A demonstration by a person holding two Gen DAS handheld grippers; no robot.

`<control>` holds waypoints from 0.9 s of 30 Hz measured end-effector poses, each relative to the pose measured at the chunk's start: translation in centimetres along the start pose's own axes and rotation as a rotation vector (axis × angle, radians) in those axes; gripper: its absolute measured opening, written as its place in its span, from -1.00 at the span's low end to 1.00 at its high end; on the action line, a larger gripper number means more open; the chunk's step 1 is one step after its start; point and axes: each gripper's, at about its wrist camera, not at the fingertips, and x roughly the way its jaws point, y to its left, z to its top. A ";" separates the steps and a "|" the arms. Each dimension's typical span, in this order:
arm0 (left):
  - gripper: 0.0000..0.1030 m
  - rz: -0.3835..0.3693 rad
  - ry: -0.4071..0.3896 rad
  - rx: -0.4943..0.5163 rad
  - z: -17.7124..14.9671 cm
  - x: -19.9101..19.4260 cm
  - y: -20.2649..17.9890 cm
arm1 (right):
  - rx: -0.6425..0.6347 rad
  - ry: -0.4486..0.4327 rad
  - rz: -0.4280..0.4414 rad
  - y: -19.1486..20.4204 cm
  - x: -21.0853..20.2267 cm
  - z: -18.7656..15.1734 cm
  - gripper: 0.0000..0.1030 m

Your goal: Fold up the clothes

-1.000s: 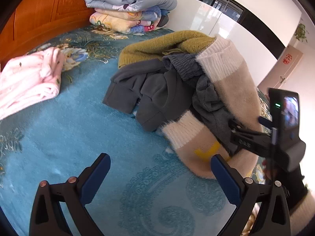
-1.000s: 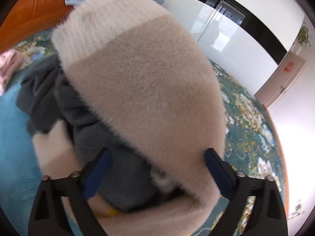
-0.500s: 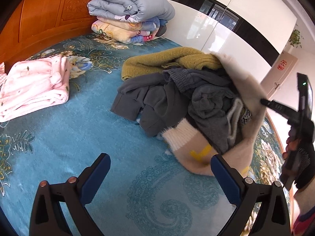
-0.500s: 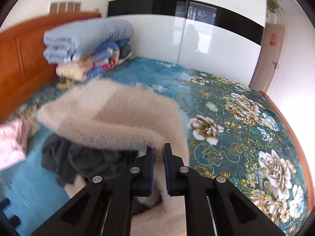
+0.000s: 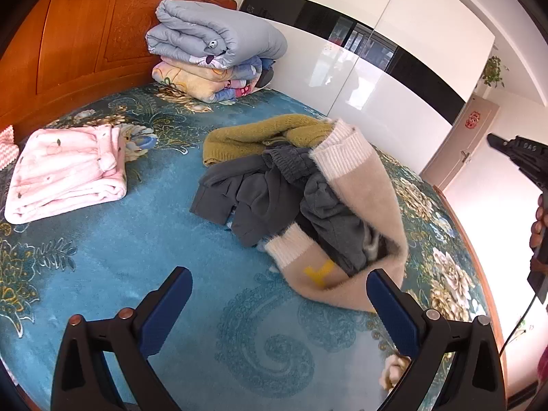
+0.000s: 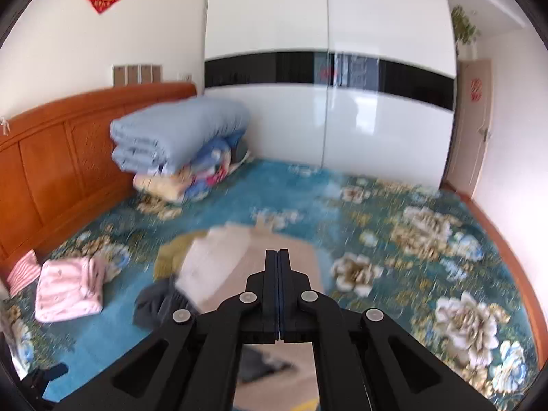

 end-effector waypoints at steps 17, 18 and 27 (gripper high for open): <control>1.00 -0.013 0.040 -0.202 -1.1 1.8 4.0 | -0.173 0.271 0.187 11.0 11.8 -9.5 0.35; 1.00 -0.015 0.046 -0.219 -1.2 2.2 4.4 | -0.188 0.280 0.173 11.6 12.6 -9.7 0.35; 1.00 -0.018 0.070 -0.266 -1.0 5.0 6.4 | -0.230 0.284 -0.040 13.8 19.9 -9.4 0.35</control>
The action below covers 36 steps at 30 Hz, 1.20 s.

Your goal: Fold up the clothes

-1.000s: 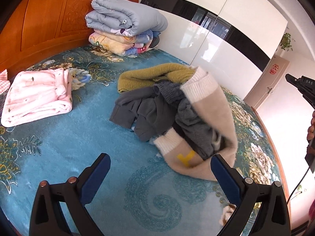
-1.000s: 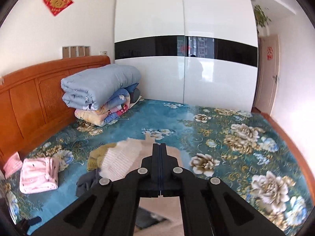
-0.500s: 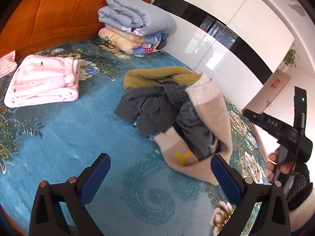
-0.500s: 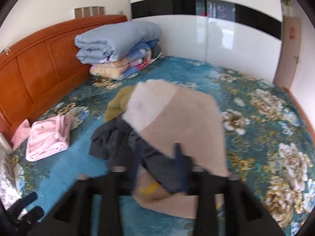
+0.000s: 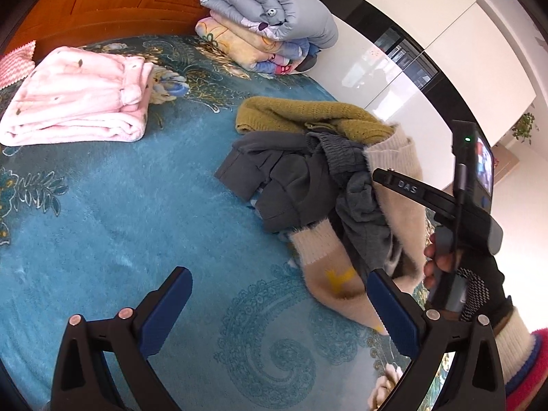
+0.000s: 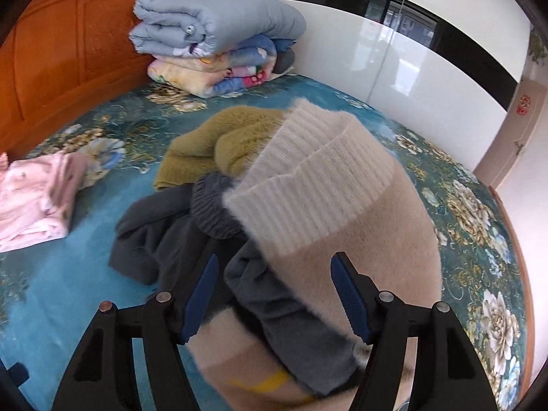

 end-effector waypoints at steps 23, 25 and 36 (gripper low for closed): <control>1.00 0.023 -0.019 -0.012 0.3 -0.5 0.9 | 0.118 -0.093 -0.147 -7.3 -4.8 1.1 -0.83; 1.00 0.026 -0.021 0.001 0.2 -0.9 0.6 | 0.115 -0.116 -0.173 -8.4 -6.1 1.1 -0.84; 1.00 0.035 -0.028 0.062 -0.6 -2.8 -1.2 | 0.305 -0.123 -0.262 -18.6 -10.9 -2.8 -0.85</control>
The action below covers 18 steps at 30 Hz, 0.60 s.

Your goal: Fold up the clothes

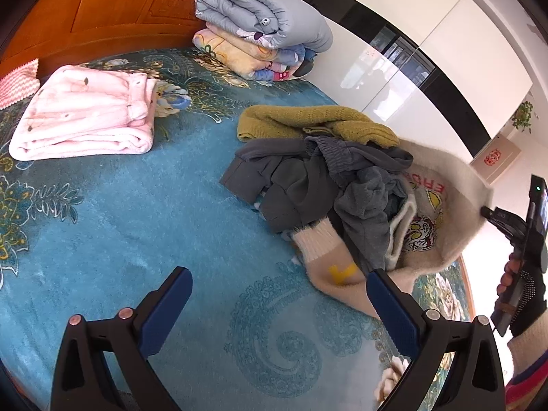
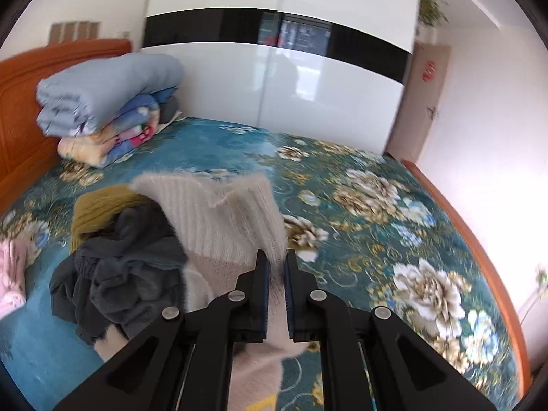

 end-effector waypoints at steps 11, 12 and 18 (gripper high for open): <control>1.00 -0.009 0.076 0.066 -1.5 1.6 -2.8 | 0.191 0.112 -0.011 -11.6 -5.3 -10.0 -0.98; 1.00 -0.011 0.088 0.074 -1.8 1.9 -3.3 | 0.185 0.130 -0.012 -12.0 -5.8 -11.2 -1.00; 1.00 -0.023 0.166 0.114 -3.7 4.0 -5.3 | 0.130 0.220 -0.008 -13.3 -6.1 -16.4 -1.00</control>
